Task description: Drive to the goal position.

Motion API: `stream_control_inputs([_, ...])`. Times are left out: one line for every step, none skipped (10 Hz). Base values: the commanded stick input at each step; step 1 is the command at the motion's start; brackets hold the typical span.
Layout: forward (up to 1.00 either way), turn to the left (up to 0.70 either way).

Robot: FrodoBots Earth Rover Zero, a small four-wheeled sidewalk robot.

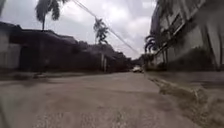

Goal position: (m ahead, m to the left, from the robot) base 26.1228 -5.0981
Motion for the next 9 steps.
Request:
stream_control_inputs([0.50,0.00])
stream_control_inputs([0.50,0.00])
stream_control_inputs([0.50,0.00])
stream_control_inputs([0.50,0.00])
stream_control_inputs([0.50,0.00])
stream_control_inputs([0.50,0.00])
stream_control_inputs([0.50,0.00])
stream_control_inputs([0.50,0.00])
stream_control_inputs([0.50,0.00])
